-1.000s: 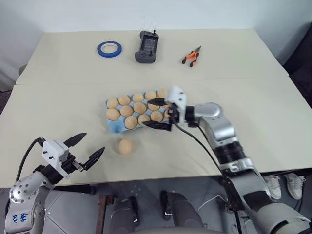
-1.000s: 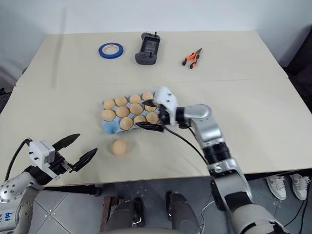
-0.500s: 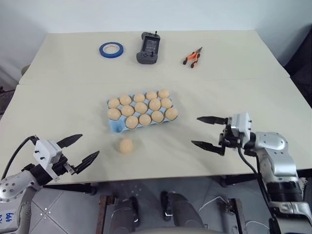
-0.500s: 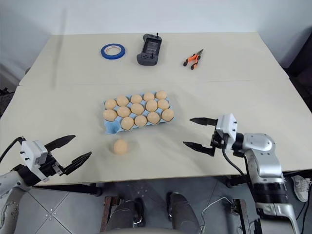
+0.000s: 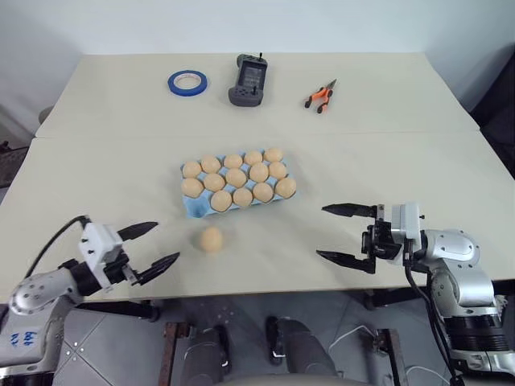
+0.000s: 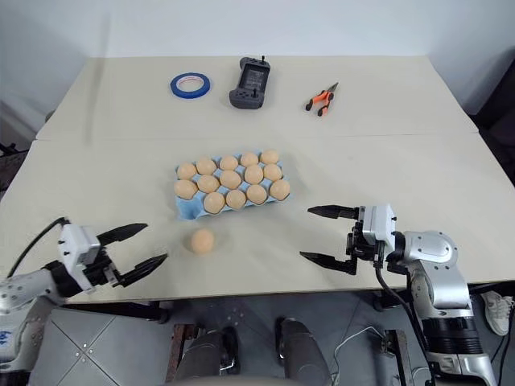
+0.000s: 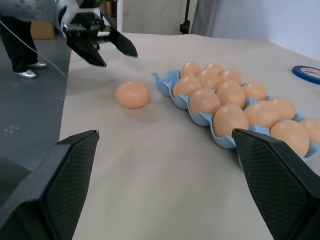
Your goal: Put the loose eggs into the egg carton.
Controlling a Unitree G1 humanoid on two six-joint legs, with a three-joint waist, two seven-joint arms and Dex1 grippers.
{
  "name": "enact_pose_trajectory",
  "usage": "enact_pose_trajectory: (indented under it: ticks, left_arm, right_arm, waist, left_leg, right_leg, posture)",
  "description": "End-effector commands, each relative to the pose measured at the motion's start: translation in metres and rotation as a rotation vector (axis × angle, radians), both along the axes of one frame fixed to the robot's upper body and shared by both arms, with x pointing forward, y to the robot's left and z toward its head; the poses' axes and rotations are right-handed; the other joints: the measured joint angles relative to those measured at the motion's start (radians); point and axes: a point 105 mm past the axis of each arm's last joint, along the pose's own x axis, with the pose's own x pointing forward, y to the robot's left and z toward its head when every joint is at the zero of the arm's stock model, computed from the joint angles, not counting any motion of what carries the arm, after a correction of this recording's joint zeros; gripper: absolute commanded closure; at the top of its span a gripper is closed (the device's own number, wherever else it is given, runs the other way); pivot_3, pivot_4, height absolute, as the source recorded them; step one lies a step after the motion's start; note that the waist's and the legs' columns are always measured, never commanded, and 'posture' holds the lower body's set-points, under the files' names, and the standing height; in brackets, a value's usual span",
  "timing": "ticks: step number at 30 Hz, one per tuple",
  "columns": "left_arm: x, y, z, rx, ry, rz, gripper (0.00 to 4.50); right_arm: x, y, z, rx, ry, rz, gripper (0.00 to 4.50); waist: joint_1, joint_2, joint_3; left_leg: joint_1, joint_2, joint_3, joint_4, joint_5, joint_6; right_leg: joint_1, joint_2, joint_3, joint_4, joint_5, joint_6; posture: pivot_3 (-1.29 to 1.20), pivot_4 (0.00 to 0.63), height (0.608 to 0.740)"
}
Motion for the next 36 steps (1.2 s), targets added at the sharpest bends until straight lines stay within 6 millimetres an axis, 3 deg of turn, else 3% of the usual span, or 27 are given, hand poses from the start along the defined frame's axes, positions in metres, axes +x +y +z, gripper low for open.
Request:
enact_pose_trajectory:
  ticks: [1,6,11,14,20,24,27,35,36]
  left_arm:
    - [0.004,-0.025,-0.003,-0.001,0.004,-0.084,0.00]
    - [0.019,-0.049,-0.018,-0.008,0.032,-0.111,0.00]
    - [0.029,-0.056,-0.025,-0.012,0.043,-0.090,0.00]
    - [0.036,-0.059,-0.025,-0.024,0.022,-0.057,0.62]
    - [0.043,-0.053,0.007,-0.095,-0.118,-0.027,2.35]
    - [0.042,-0.044,0.035,-0.146,-0.187,-0.017,2.35]
    - [0.056,-0.033,0.051,-0.135,-0.233,0.052,2.35]
    - [0.087,-0.037,0.041,-0.083,-0.209,0.066,2.35]
    - [0.088,-0.039,0.039,-0.085,-0.195,0.057,2.04]
  right_arm:
    - [0.000,0.001,0.009,-0.004,-0.043,0.018,0.04]
    - [0.003,0.008,0.011,0.006,-0.048,0.027,0.04]
    - [0.003,0.011,0.012,0.013,-0.049,0.028,0.04]
    - [0.002,0.013,0.013,0.025,-0.048,0.023,0.00]
    - [0.004,0.016,0.009,0.031,-0.037,0.016,0.00]
    - [0.004,0.018,0.008,0.033,-0.031,0.020,0.00]
    - [0.006,0.020,0.009,0.039,-0.035,0.018,0.00]
    - [0.011,0.026,0.013,0.053,-0.051,0.020,0.00]
    - [0.012,0.026,0.014,0.055,-0.055,0.018,0.00]
  waist:
    - [0.000,0.000,0.000]
    - [0.001,0.000,0.000]
    - [0.000,0.000,0.000]
    - [0.003,0.000,0.000]
    - [0.005,0.000,0.000]
    - [0.009,0.000,0.000]
    - [0.018,0.000,0.000]
    - [0.028,0.000,0.000]
    - [0.028,0.000,0.000]
  left_leg:
    - [0.000,0.000,0.000,0.000,0.000,0.000]
    - [0.001,0.000,0.000,0.001,0.000,0.000]
    - [0.001,0.000,-0.001,0.005,0.000,0.001]
    - [0.001,0.001,-0.001,0.009,0.000,0.001]
    - [0.000,0.000,-0.001,0.012,0.000,0.003]
    - [0.000,0.000,-0.001,0.012,0.000,0.003]
    - [0.001,0.000,-0.001,0.012,0.000,0.003]
    - [0.000,-0.001,0.000,0.012,0.000,0.005]
    - [0.000,-0.001,0.000,0.012,0.000,0.006]
  right_leg:
    - [0.000,0.000,0.000,0.000,0.003,0.005]
    - [0.000,0.001,0.000,0.003,0.005,0.009]
    - [0.000,0.001,0.000,0.005,0.006,0.011]
    - [0.001,0.001,-0.001,0.007,0.006,0.010]
    - [0.003,0.000,0.000,0.006,0.004,0.008]
    - [0.003,0.000,0.000,0.006,0.005,0.008]
    - [0.003,0.000,0.000,0.007,0.006,0.010]
    - [0.003,-0.001,0.000,0.006,0.006,0.011]
    - [0.003,-0.001,0.000,0.006,0.007,0.012]
  posture:
    - [0.00,0.150,0.740]
    - [0.00,0.150,0.740]
    - [0.00,0.150,0.740]
    - [0.00,0.150,0.740]
    - [0.00,0.150,0.740]
    - [0.00,0.150,0.740]
    - [0.00,0.150,0.740]
    - [0.00,0.150,0.740]
    - [0.00,0.150,0.740]
